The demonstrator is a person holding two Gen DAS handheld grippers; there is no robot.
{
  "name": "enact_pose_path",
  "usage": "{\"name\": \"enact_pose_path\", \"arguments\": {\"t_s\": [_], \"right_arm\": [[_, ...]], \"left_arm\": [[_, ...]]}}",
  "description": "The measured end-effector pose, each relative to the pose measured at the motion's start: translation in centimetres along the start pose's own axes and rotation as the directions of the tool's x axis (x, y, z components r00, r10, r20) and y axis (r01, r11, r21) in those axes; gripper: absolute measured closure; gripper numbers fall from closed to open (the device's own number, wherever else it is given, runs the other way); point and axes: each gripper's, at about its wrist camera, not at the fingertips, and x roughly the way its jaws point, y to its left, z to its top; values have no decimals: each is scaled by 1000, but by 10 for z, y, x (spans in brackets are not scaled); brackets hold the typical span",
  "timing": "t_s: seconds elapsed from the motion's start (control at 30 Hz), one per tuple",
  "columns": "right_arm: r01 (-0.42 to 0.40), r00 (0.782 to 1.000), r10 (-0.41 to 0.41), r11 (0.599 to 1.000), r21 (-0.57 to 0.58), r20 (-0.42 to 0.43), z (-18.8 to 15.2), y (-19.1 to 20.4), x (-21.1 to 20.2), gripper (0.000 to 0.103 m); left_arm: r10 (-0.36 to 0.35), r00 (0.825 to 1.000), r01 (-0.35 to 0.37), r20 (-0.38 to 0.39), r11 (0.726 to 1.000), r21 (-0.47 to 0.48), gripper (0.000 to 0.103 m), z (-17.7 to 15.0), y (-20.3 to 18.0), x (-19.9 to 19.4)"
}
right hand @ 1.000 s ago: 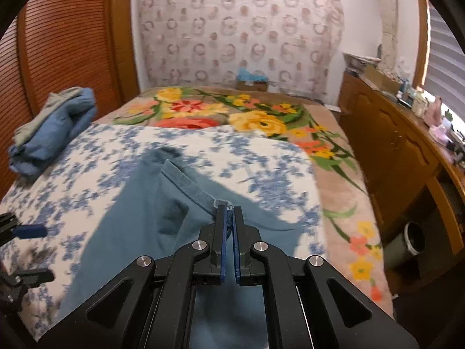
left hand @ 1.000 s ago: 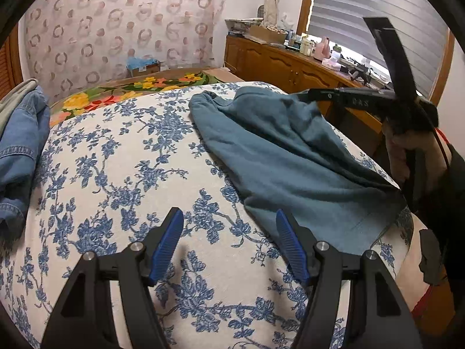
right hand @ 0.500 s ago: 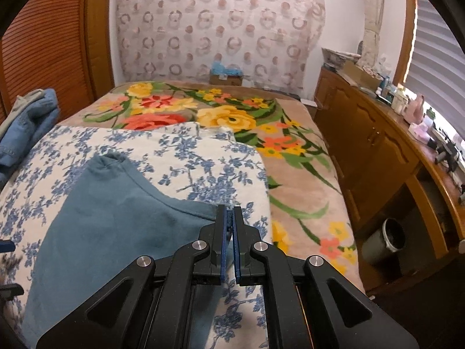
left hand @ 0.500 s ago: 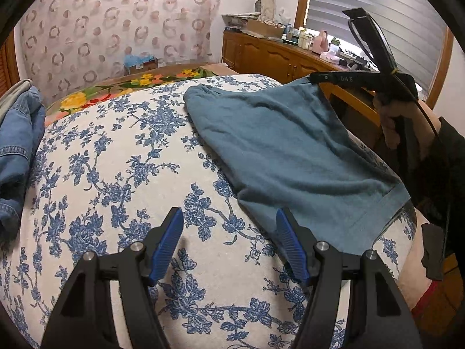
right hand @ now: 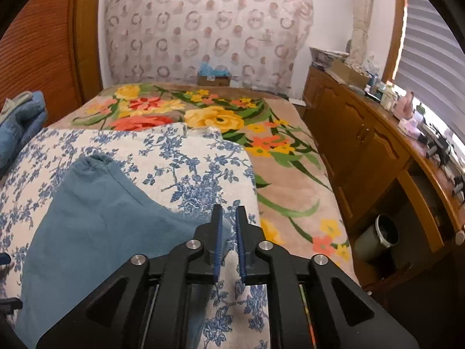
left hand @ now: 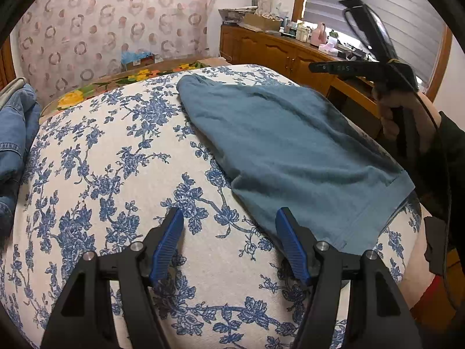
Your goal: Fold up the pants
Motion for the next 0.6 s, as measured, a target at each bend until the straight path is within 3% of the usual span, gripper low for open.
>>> {"name": "enact_pose_path", "arguments": {"t_s": [0.1, 0.33, 0.5, 0.6], "right_arm": [[-29, 1000, 29, 1000, 8, 0, -8, 0, -10, 82], [-121, 993, 121, 993, 15, -4, -52, 8, -50, 78], [-165, 986, 165, 986, 29, 0, -83, 18, -77, 61], [-167, 986, 167, 986, 8, -8, -102, 28, -89, 58]], "left_arm": [[5, 1000, -5, -6, 1000, 6, 37, -1, 0, 2], [18, 1000, -18, -12, 1000, 19, 37, -3, -2, 6], [34, 999, -34, -13, 999, 35, 37, -3, -5, 7], [36, 999, -35, -12, 999, 36, 36, -3, -6, 6]]}}
